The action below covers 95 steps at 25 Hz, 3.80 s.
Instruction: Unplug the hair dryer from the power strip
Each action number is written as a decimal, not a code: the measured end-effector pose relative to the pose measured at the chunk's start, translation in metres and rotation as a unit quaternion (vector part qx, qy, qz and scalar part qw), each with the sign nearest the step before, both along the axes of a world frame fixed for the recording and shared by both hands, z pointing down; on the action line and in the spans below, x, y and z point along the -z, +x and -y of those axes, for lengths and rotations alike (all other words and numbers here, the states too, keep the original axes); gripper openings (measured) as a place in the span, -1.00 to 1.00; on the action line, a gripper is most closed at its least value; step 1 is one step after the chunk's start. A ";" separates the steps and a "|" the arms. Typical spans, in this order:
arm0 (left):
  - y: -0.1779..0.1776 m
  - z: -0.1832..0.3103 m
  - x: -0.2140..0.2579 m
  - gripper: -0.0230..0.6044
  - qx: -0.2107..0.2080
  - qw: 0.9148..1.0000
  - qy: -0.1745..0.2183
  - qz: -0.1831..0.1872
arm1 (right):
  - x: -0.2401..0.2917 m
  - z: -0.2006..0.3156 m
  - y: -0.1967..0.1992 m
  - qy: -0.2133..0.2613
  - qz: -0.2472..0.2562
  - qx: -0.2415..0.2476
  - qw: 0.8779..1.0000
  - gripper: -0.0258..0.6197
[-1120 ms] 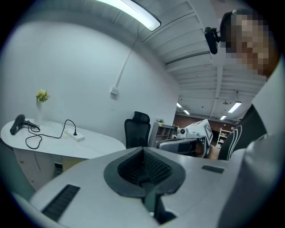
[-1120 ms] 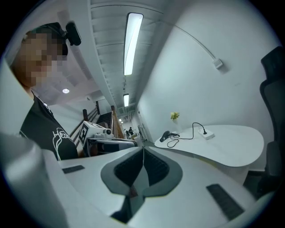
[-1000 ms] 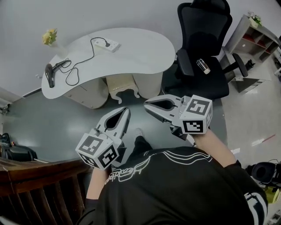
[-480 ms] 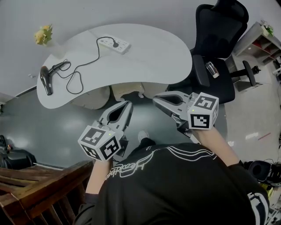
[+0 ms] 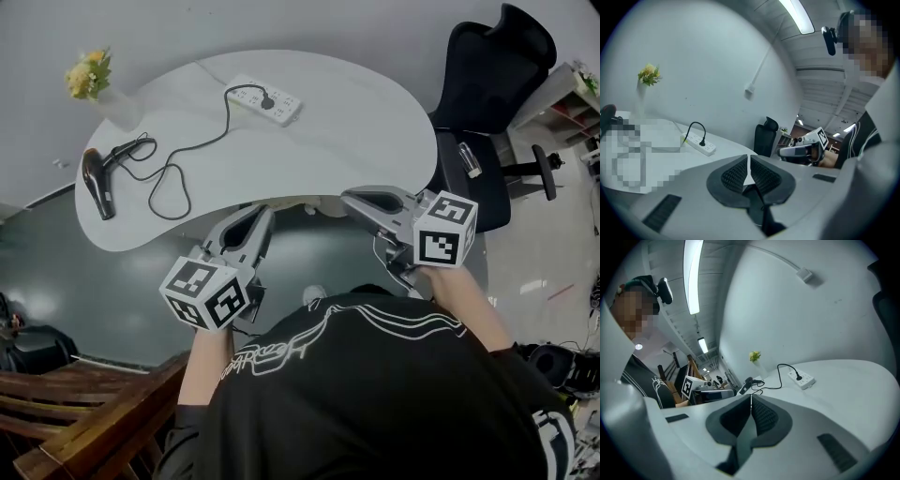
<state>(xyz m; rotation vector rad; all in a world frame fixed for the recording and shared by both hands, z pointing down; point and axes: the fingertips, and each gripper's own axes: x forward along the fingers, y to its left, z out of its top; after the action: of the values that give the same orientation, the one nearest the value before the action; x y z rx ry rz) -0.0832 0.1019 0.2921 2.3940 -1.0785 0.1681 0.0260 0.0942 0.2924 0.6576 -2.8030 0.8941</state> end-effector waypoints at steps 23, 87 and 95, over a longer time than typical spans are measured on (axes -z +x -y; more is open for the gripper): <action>-0.026 0.208 -0.077 -0.92 0.069 0.990 -0.018 0.120 | -0.047 0.194 0.000 -0.070 0.024 0.012 0.997 -0.93; -0.050 0.351 -0.183 -0.92 0.059 0.978 0.021 0.199 | -0.157 0.331 -0.132 0.083 -0.182 0.098 0.975 -0.66; -0.050 0.351 -0.183 -0.92 0.052 0.979 0.023 0.195 | -0.161 0.336 -0.134 0.125 -0.209 0.093 0.965 -0.73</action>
<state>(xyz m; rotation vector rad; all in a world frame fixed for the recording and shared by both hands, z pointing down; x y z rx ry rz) -0.1329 -0.2491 0.4752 2.3949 -1.3910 0.6023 -0.1082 -0.2413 0.4537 0.5268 -2.5511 0.3201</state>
